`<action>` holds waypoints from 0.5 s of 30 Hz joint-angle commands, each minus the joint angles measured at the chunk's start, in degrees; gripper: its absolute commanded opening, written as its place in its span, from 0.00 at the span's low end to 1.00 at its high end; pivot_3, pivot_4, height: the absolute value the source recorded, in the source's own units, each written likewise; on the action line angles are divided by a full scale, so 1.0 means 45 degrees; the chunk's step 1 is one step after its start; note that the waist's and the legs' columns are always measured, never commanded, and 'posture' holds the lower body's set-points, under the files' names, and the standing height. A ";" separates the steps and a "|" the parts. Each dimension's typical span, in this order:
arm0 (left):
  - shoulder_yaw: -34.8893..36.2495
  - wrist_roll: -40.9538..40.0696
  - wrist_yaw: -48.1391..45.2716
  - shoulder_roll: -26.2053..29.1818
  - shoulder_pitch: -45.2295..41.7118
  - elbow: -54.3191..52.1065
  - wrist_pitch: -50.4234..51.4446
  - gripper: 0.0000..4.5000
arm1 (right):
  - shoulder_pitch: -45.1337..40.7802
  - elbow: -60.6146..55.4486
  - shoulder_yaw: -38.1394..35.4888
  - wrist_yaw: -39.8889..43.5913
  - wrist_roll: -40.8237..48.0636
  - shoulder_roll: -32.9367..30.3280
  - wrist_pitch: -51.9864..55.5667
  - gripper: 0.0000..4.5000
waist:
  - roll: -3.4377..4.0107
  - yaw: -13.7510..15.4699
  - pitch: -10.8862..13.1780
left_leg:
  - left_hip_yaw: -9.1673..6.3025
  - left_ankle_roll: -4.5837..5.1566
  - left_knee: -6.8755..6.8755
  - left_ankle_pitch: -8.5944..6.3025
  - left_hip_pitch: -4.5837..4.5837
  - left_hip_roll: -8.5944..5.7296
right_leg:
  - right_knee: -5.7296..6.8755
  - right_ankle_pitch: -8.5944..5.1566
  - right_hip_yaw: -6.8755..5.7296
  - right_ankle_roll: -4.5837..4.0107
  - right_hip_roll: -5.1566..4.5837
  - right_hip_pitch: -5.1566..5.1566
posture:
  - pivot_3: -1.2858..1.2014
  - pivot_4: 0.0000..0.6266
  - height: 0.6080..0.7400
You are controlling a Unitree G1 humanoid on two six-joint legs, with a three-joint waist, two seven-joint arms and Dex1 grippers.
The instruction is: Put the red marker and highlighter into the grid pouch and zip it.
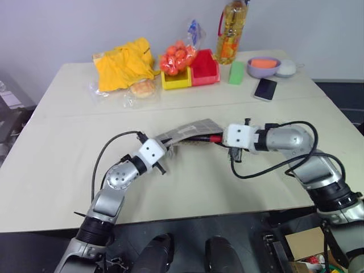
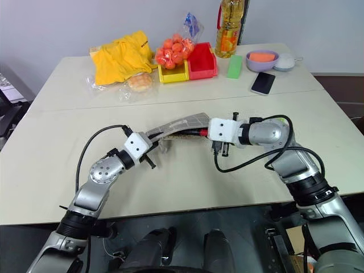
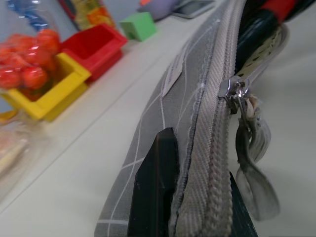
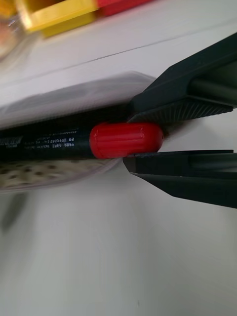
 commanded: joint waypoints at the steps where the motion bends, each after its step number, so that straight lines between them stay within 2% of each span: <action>1: -0.0002 -0.0299 -0.0181 0.0009 -0.0122 -0.0505 -0.0362 0.00 | -0.0386 -0.0473 0.0041 0.0318 -0.0030 0.0132 0.0051 0.37 | -0.0001 0.0035 0.0000 | -0.0001 0.0000 0.0001 0.0000 0.0000 -0.0001 | -0.0001 0.0000 0.0000 0.0000 0.0000 0.0002 | 0.52 0.24 1.00; 3: 0.0025 -0.0145 -0.0095 0.0044 -0.0097 -0.0492 -0.0222 0.00 | -0.0320 -0.0563 -0.0252 0.0149 0.0071 0.0257 0.0272 0.58 | -0.0001 0.0043 0.0001 | -0.0003 0.0000 0.0005 0.0000 0.0000 -0.0002 | -0.0002 0.0000 -0.0001 0.0000 -0.0001 0.0007 | 0.52 0.24 1.00; 6: 0.0073 0.0074 0.0139 0.0057 -0.0003 -0.0323 -0.0021 0.00 | 0.0283 -0.1168 -0.1256 -0.0126 0.0888 0.0343 0.0980 0.95 | -0.0001 0.0051 0.0001 | -0.0004 0.0000 0.0002 0.0000 0.0000 -0.0002 | -0.0002 0.0000 0.0000 0.0000 -0.0001 0.0004 | 0.52 0.24 1.00; 7: 0.0076 0.0158 0.0242 0.0053 0.0024 -0.0254 0.0037 0.00 | 0.0567 -0.1495 -0.1736 -0.0081 0.1413 0.0341 0.1484 0.99 | -0.0001 0.0065 0.0001 | -0.0006 0.0000 0.0001 0.0000 -0.0001 -0.0002 | -0.0003 0.0000 -0.0001 0.0000 -0.0001 0.0004 | 0.52 0.24 1.00; 11: 0.0155 0.0234 0.0785 -0.0236 -0.0003 0.0044 0.0323 0.00 | 0.1918 -0.2420 -0.4828 -0.0383 0.4189 0.0467 0.4152 0.99 | -0.0001 0.0123 0.0001 | -0.0007 0.0007 0.0003 -0.0004 -0.0001 -0.0002 | -0.0019 0.0001 0.0001 0.0000 -0.0001 0.0016 | 0.52 0.24 1.00; 15: 0.0017 0.0523 0.1285 -0.0585 -0.0326 0.0540 0.0512 0.00 | 0.2572 -0.1151 -0.7654 -0.1942 0.5318 0.0551 0.6467 0.99 | -0.0002 0.0310 0.0000 | -0.0004 0.0007 0.0010 -0.0004 0.0004 -0.0001 | -0.0019 0.0005 -0.0001 -0.0002 0.0000 0.0025 | 0.52 0.24 1.00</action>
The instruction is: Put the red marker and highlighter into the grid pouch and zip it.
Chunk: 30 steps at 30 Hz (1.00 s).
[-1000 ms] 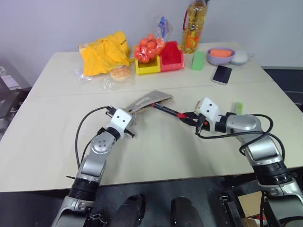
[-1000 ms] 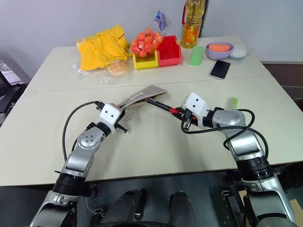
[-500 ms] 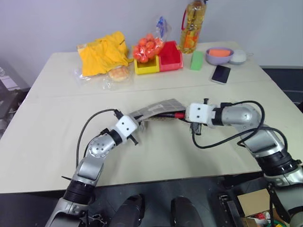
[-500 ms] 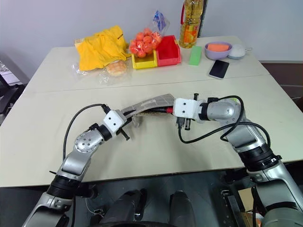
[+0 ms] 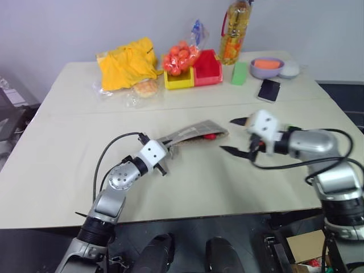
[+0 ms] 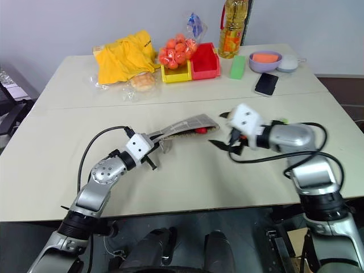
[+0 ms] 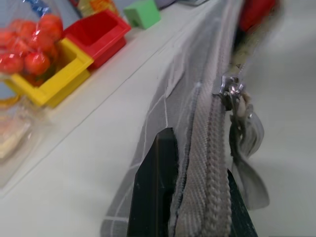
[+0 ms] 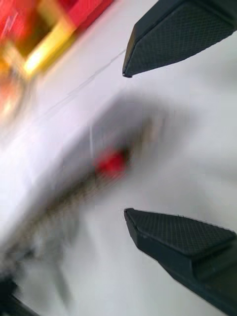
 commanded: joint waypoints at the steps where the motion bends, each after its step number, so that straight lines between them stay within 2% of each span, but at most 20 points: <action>1: -0.0027 0.0337 0.0542 -0.0188 -0.0354 0.0338 0.0147 0.00 | 0.0129 0.1146 -0.2552 -0.1879 0.0694 0.0051 0.1990 0.99 | 0.0000 0.0027 0.0000 | 0.0001 0.0000 0.0002 0.0000 0.0001 0.0000 | 0.0000 0.0000 0.0000 0.0000 0.0000 0.0002 | 0.52 0.24 1.00; 3: -0.0091 0.0459 0.0654 -0.0255 -0.0467 0.0524 0.0128 0.00 | 0.0015 0.1753 -0.2925 -0.3073 0.0394 0.0113 0.2607 0.99 | 0.0000 0.0029 0.0000 | 0.0004 0.0000 0.0006 0.0000 0.0000 -0.0001 | 0.0000 0.0001 0.0000 -0.0001 -0.0002 0.0006 | 0.52 0.24 1.00; 4: -0.0135 0.0494 0.0695 -0.0333 -0.0552 0.0640 0.0111 0.00 | -0.0330 0.2517 -0.3215 -0.4554 -0.0156 0.0381 0.2983 0.99 | 0.0000 0.0019 -0.0001 | 0.0007 0.0001 0.0005 0.0000 0.0001 -0.0001 | 0.0000 0.0001 0.0001 -0.0001 -0.0003 0.0004 | 0.52 0.24 1.00; 6: -0.0222 0.0518 0.0720 -0.0457 -0.0726 0.0880 0.0035 0.00 | -0.0783 0.3600 -0.3543 -0.6387 -0.0635 0.0797 0.3921 0.99 | 0.0002 -0.0006 -0.0001 | 0.0013 0.0000 0.0002 0.0000 0.0006 0.0003 | 0.0002 0.0002 0.0003 -0.0003 -0.0002 0.0001 | 0.52 0.24 1.00; 11: -0.0276 0.0560 0.0682 -0.0642 -0.1042 0.1230 -0.0096 0.00 | -0.1479 0.4964 -0.3839 -0.8066 -0.0554 0.1627 0.4682 0.99 | 0.0008 -0.0021 -0.0004 | 0.0030 0.0000 -0.0007 0.0002 0.0003 0.0003 | 0.0015 0.0001 0.0014 -0.0004 -0.0007 -0.0017 | 0.52 0.24 1.00; 14: -0.0285 0.0556 0.0699 -0.0726 -0.1175 0.1331 -0.0128 0.00 | -0.1661 0.5463 -0.3823 -0.8343 -0.0281 0.1954 0.5047 0.99 | 0.0009 -0.0006 -0.0004 | 0.0032 0.0002 0.0000 0.0003 0.0002 0.0001 | 0.0015 0.0002 0.0014 -0.0002 -0.0008 -0.0013 | 0.52 0.24 1.00; 17: -0.0297 0.0540 0.0718 -0.0763 -0.1241 0.1337 -0.0125 0.00 | -0.1755 0.5739 -0.3716 -0.8524 -0.0201 0.2076 0.5041 0.81 | 0.0009 0.0006 -0.0005 | 0.0032 0.0002 0.0001 0.0003 0.0002 -0.0001 | 0.0015 0.0002 0.0014 -0.0002 -0.0008 -0.0009 | 0.52 0.24 1.00; 22: -0.0273 0.0520 0.0749 -0.0753 -0.1234 0.1350 -0.0156 0.00 | -0.1883 0.5554 -0.3546 -0.8482 0.0011 0.2058 0.4782 0.23 | 0.0009 -0.0028 -0.0005 | 0.0031 0.0002 0.0001 0.0003 0.0004 0.0000 | 0.0017 0.0002 0.0014 -0.0002 -0.0006 -0.0009 | 0.52 0.24 1.00; 23: -0.0269 0.0517 0.0754 -0.0746 -0.1223 0.1337 -0.0157 0.00 | -0.1861 0.5443 -0.3411 -0.8370 0.0023 0.2000 0.4646 0.19 | 0.0009 -0.0032 -0.0005 | 0.0031 0.0002 0.0001 0.0003 0.0004 0.0000 | 0.0017 0.0002 0.0014 -0.0002 -0.0006 -0.0010 | 0.52 0.24 1.00; 28: -0.0004 0.0297 0.0888 -0.0786 -0.1242 0.1269 0.0014 0.00 | -0.0548 0.2959 -0.0229 -0.5543 -0.1193 0.0223 0.1087 0.20 | 0.0013 -0.0081 -0.0003 | 0.0036 0.0004 -0.0002 0.0002 0.0002 -0.0001 | 0.0017 -0.0001 0.0013 0.0002 -0.0006 -0.0015 | 0.52 0.24 1.00; 30: 0.0024 0.0315 0.0908 -0.0729 -0.1304 0.1289 0.0024 0.00 | -0.0106 0.1589 0.0482 -0.4063 -0.0931 -0.0385 0.0054 0.20 | 0.0012 -0.0084 -0.0003 | 0.0036 0.0004 0.0001 0.0001 0.0002 -0.0001 | 0.0016 -0.0001 0.0012 0.0005 -0.0006 -0.0013 | 0.52 0.24 1.00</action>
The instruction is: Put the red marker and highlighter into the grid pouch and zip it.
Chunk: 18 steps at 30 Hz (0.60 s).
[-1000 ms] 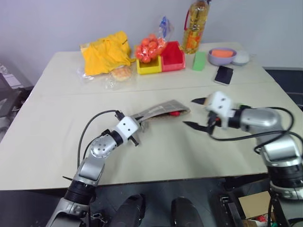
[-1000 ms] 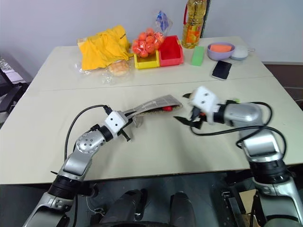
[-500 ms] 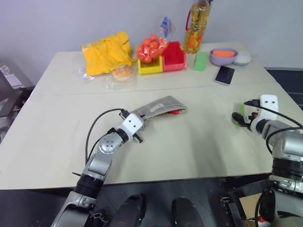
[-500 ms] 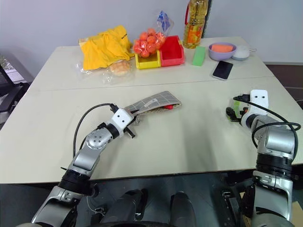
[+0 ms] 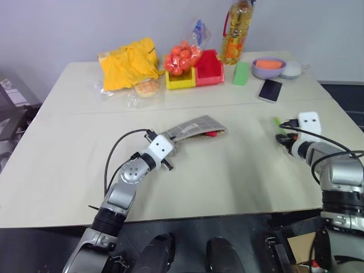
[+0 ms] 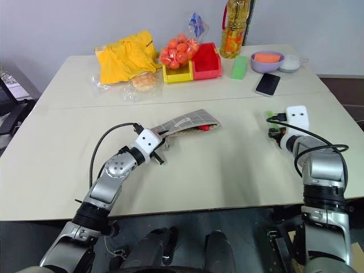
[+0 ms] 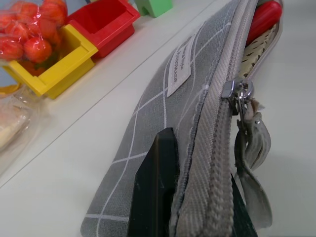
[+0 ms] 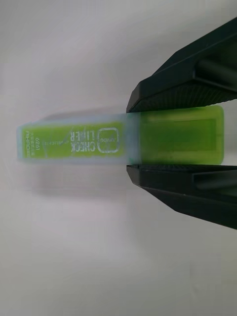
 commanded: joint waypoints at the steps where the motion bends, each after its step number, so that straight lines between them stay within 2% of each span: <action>1: 0.0296 -0.0179 0.0093 0.0068 -0.0249 -0.0206 -0.0105 0.00 | 0.0399 -0.2475 0.0967 0.2218 0.0181 -0.0865 -0.1982 0.20 | -0.0002 -0.0003 0.0001 | -0.0001 0.0001 -0.0001 0.0000 0.0000 0.0001 | 0.0000 0.0000 -0.0002 0.0001 0.0001 0.0001 | 0.52 0.24 1.00; 4: 0.0392 -0.0245 0.0074 0.0064 -0.0372 -0.0128 -0.0100 0.00 | 0.0736 -0.4443 0.0893 0.3928 0.1674 -0.1160 -0.1972 0.20 | -0.0006 -0.0002 0.0002 | -0.0005 0.0000 0.0000 -0.0001 0.0002 0.0007 | -0.0001 -0.0001 -0.0006 0.0001 0.0006 0.0005 | 0.52 0.24 1.00; 8: 0.0412 -0.0301 0.0081 0.0015 -0.0450 -0.0112 -0.0119 0.00 | 0.0802 -0.5618 0.0912 0.4702 0.2774 -0.1324 -0.0825 0.20 | -0.0014 0.0074 0.0007 | -0.0009 0.0002 0.0006 -0.0002 0.0000 0.0007 | -0.0004 0.0000 -0.0007 0.0000 0.0005 0.0011 | 0.52 0.24 1.00; 18: 0.0329 -0.0432 0.0029 -0.0080 -0.0220 -0.0635 -0.0162 0.00 | 0.0723 -0.4902 0.2105 0.4734 0.2245 -0.1133 -0.0848 0.20 | -0.0019 0.0101 0.0010 | -0.0011 0.0005 0.0006 -0.0004 -0.0001 0.0004 | -0.0013 0.0000 -0.0010 0.0000 -0.0001 0.0012 | 0.52 0.24 1.00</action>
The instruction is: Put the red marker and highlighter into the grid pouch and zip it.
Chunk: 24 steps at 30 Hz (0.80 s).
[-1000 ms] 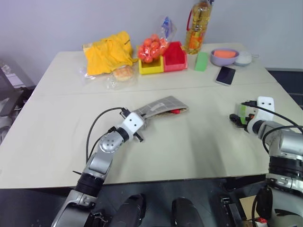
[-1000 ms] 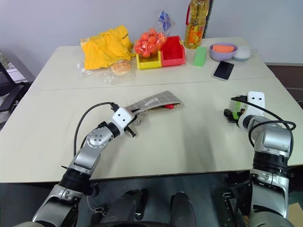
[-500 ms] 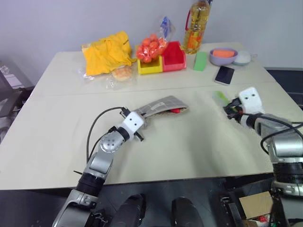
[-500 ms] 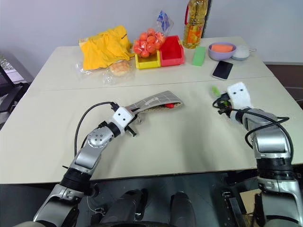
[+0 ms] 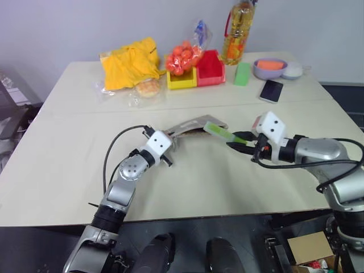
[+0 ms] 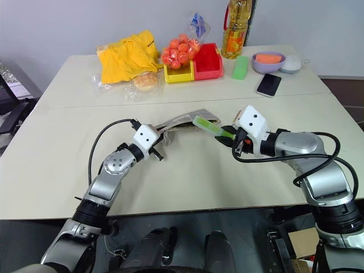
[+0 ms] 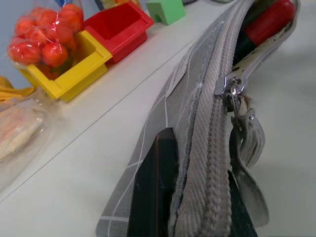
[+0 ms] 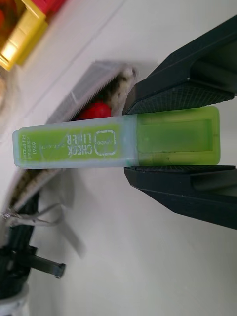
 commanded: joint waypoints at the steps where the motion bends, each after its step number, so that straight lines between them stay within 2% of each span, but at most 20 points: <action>1: 0.0114 -0.0211 0.0021 -0.0009 0.0095 -0.0746 -0.0169 0.00 | -0.0268 0.0276 0.0193 -0.0003 -0.0213 0.0049 -0.0271 0.20 | 0.0000 0.0000 0.0000 | 0.0000 0.0000 0.0000 0.0000 0.0000 0.0000 | 0.0000 0.0000 0.0000 0.0000 0.0000 0.0000 | 0.52 0.24 1.00; 9: -0.0034 -0.0312 -0.0177 -0.0048 0.0411 -0.1286 -0.0326 0.00 | -0.0619 0.1009 0.0617 0.0058 -0.0515 0.0087 -0.0462 0.20 | 0.0000 -0.0001 0.0000 | 0.0000 0.0001 -0.0002 -0.0001 -0.0001 0.0000 | -0.0002 0.0000 0.0000 0.0000 0.0000 -0.0002 | 0.52 0.24 1.00; 17: -0.0614 0.0212 -0.0672 0.0519 0.0562 -0.1456 -0.1184 0.00 | -0.1104 0.0965 0.1104 0.0392 -0.0707 -0.0244 0.0042 0.20 | 0.0000 0.0000 0.0000 | 0.0001 0.0002 -0.0002 -0.0002 -0.0001 0.0000 | -0.0004 0.0000 0.0001 0.0000 0.0000 -0.0001 | 0.52 0.24 1.00; 24: -0.1540 0.0927 -0.1354 0.1213 0.0578 -0.1487 -0.2690 0.00 | -0.2366 0.0354 0.2900 0.0575 -0.1859 -0.0352 0.0759 0.20 | 0.0001 -0.0014 0.0000 | 0.0001 0.0001 -0.0008 -0.0002 -0.0002 0.0001 | -0.0008 0.0000 0.0001 -0.0001 0.0000 -0.0008 | 0.52 0.24 1.00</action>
